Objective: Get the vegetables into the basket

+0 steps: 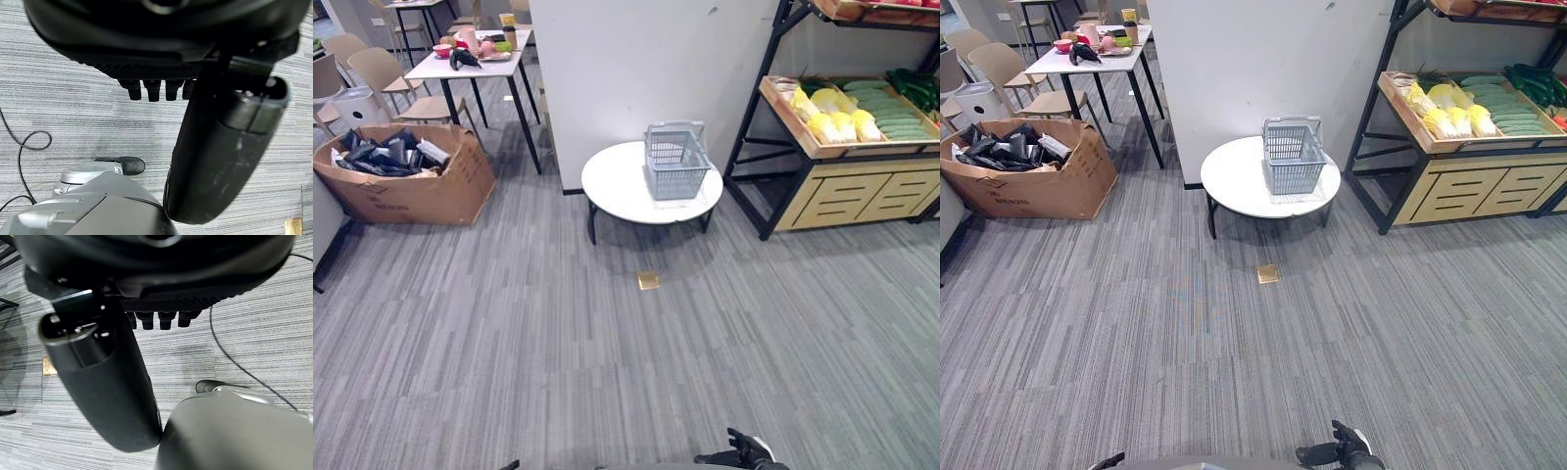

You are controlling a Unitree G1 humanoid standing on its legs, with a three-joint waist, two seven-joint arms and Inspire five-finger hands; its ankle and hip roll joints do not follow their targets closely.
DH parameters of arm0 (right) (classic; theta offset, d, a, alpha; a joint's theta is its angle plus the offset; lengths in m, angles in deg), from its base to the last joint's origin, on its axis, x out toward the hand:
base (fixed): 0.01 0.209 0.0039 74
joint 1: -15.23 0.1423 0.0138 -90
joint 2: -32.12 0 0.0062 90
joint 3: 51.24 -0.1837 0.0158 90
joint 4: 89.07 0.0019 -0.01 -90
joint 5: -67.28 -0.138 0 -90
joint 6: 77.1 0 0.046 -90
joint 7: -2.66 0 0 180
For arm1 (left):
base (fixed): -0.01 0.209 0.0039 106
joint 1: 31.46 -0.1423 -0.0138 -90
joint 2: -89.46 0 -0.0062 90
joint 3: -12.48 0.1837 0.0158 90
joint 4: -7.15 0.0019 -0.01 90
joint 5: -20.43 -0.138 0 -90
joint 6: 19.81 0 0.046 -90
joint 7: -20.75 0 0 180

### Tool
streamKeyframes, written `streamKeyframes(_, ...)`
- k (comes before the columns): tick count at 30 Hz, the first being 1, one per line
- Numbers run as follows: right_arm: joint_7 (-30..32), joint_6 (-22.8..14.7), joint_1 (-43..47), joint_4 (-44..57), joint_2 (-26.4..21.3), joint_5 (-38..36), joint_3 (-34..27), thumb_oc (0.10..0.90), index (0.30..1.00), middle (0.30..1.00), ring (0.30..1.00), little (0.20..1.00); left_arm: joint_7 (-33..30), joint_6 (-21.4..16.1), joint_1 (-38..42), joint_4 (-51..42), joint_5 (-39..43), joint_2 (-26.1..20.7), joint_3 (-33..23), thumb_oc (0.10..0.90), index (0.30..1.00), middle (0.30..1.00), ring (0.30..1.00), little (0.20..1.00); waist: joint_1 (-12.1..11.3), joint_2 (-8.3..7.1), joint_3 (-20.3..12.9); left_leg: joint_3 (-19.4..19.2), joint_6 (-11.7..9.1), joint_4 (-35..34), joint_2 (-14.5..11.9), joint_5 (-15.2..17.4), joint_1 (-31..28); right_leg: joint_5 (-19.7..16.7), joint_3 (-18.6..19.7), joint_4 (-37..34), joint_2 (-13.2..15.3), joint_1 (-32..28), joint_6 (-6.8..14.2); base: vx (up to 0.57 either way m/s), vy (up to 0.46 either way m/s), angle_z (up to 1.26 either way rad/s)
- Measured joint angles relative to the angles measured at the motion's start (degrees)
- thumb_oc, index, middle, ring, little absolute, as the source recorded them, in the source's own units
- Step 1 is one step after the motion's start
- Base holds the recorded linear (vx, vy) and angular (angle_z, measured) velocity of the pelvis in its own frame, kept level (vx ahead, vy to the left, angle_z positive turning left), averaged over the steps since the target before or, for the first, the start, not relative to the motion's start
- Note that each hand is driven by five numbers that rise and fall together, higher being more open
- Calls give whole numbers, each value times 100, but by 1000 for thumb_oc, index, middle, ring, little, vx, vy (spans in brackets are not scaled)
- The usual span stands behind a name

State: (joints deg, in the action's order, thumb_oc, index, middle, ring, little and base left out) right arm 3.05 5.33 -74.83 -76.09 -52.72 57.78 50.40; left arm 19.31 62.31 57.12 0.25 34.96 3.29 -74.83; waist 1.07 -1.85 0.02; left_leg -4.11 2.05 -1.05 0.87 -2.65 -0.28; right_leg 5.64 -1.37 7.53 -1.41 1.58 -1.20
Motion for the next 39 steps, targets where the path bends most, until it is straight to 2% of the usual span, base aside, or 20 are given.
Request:
streamKeyframes(4,11,-1,3,16,24,-1,8,900,1000,1000,1000,1000,-88,-7,5,-4,-3,-3,0,900,1000,1000,1000,1000,-2,-27,33,-3,0,-28,-3,0,-26,-10,7,-68,-5,-47,-7,0,0,0)
streamKeyframes(7,53,-13,-75,268,-19,70,243,900,1000,1000,1000,1000,-105,-15,6,-4,-6,-25,-2,900,1000,1000,1000,1000,2,-47,46,-6,-1,-35,-3,0,-28,-15,12,-87,-7,-52,-5,0,0,0)
streamKeyframes(15,70,-48,-57,268,1,243,247,900,1000,1000,1000,1000,-93,-14,32,3,-99,-105,-19,900,1000,1000,1000,1000,2,-94,66,-5,-2,-51,-7,1,-29,-58,11,-167,-12,-84,26,11,-14,0)
streamKeyframes(21,96,-44,-59,223,83,242,240,900,1000,1000,1000,1000,-135,-4,74,25,-106,-158,-108,900,1000,1000,1000,1000,14,-199,91,-7,-4,-89,-30,1,-56,-168,20,-400,-46,-199,21,8,-15,-1)
streamKeyframes(23,128,-44,-52,260,57,235,227,900,1000,1000,1000,1000,-295,140,-199,-667,21,-94,90,900,1000,1000,1000,1000,1,-148,166,-24,-7,-88,-29,1,-38,-218,40,-437,-50,-206,38,-64,-13,-4)
streamKeyframes(24,133,-29,-51,320,35,235,228,900,1000,1000,1000,1000,-291,46,-329,-947,-22,-100,306,900,1000,1000,1000,1000,-4,-147,205,-10,-8,-77,-28,0,-12,-258,34,-474,-49,-205,28,-95,-20,2)
streamKeyframes(25,176,-29,22,289,31,234,243,900,1000,1000,1000,1000,-311,-116,-108,-600,-21,-19,406,900,1000,1000,1000,1000,6,-118,321,5,-11,-37,-29,-2,25,-265,28,-462,-56,-177,22,-121,-26,5)
streamKeyframes(29,279,-55,474,237,-32,213,241,900,1000,1000,1000,1000,-351,-92,406,-477,130,-90,435,900,1000,1000,1000,1000,42,-141,695,45,-70,160,-45,-41,444,-53,11,228,-57,463,32,-47,-81,3)
streamKeyframes(33,347,-76,561,245,-87,192,244,900,1000,1000,1000,1000,-352,-114,486,-519,139,-79,455,900,1000,1000,1000,1000,111,-60,888,221,-200,164,-117,-84,547,-35,-157,246,-122,524,4,46,-166,20)
streamKeyframes(35,364,-77,626,256,-145,191,253,900,1000,1000,1000,1000,-353,-140,492,-638,341,-89,389,900,1000,1000,1000,1000,70,-65,1053,349,-359,484,-222,-68,780,-28,-267,242,-239,543,-254,84,-184,26)
streamKeyframes(37,399,-60,615,254,-185,191,270,900,1000,1000,1000,1000,-344,-205,539,-665,460,-83,246,900,1000,1000,1000,1000,21,-174,1163,596,-451,1146,-176,14,1045,-143,-293,242,-156,463,-419,73,-63,5)
streamKeyframes(39,406,-65,546,242,-267,192,294,900,1000,1000,1000,1000,-338,-267,550,-674,483,-66,212,900,1000,1000,1000,1000,14,-207,1203,805,-557,1676,-209,93,1205,-146,-301,183,-146,343,-424,74,-3,2)
